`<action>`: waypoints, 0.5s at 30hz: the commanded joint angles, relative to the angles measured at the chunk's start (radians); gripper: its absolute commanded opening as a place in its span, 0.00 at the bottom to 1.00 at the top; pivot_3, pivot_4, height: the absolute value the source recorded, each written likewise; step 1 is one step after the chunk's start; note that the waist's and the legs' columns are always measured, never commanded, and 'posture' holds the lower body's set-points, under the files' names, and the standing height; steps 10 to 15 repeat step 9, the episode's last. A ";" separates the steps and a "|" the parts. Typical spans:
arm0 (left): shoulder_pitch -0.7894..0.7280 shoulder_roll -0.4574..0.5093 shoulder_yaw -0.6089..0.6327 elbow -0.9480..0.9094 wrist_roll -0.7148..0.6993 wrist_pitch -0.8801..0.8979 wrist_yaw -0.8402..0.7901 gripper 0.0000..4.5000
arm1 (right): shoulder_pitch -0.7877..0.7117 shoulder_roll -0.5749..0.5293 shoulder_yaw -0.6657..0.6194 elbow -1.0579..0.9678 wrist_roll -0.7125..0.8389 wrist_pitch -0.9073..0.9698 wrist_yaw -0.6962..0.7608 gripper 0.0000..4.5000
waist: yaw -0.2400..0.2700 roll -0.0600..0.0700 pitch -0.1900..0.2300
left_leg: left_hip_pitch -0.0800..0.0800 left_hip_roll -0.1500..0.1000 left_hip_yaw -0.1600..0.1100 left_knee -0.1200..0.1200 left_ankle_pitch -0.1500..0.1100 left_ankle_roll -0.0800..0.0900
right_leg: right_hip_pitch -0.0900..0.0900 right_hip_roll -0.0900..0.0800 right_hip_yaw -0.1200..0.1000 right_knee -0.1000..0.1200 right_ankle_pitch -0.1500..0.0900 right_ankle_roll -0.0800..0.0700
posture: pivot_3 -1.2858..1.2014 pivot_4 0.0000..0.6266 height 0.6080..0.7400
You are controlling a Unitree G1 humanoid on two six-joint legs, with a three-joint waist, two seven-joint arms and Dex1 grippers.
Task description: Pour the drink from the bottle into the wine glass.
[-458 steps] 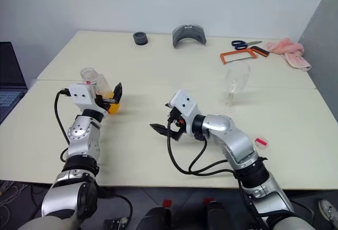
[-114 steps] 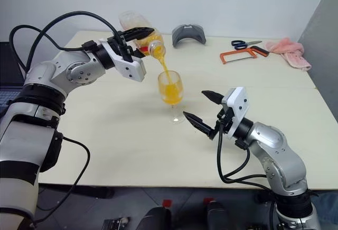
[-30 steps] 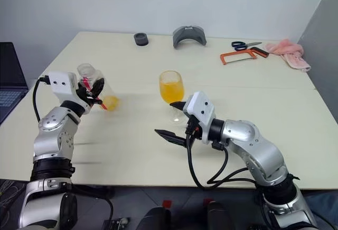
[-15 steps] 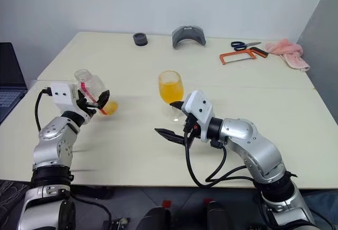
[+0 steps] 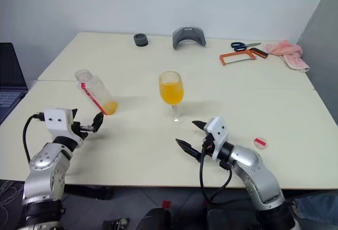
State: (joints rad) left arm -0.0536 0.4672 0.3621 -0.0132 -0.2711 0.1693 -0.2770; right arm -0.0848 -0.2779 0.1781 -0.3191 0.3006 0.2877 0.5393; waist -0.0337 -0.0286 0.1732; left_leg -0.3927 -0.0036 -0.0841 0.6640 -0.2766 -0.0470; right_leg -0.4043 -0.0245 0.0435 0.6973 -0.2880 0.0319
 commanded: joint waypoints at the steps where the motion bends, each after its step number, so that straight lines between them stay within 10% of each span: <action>1: 0.095 -0.049 0.026 -0.159 -0.007 -0.009 0.036 0.99 | 0.018 0.061 -0.084 0.080 -0.067 -0.172 -0.118 1.00 | 0.001 0.000 0.000 | 0.001 0.000 0.001 0.000 0.000 0.000 | 0.000 0.000 0.001 0.000 0.000 0.000 | 0.52 0.24 1.00; 15: 0.157 -0.099 0.026 -0.238 -0.049 0.012 0.027 0.99 | -0.001 0.087 -0.106 0.240 -0.152 -0.339 -0.154 1.00 | 0.002 0.000 0.000 | 0.001 0.000 0.002 0.000 0.000 0.000 | 0.001 0.001 0.001 0.000 0.000 0.000 | 0.52 0.24 1.00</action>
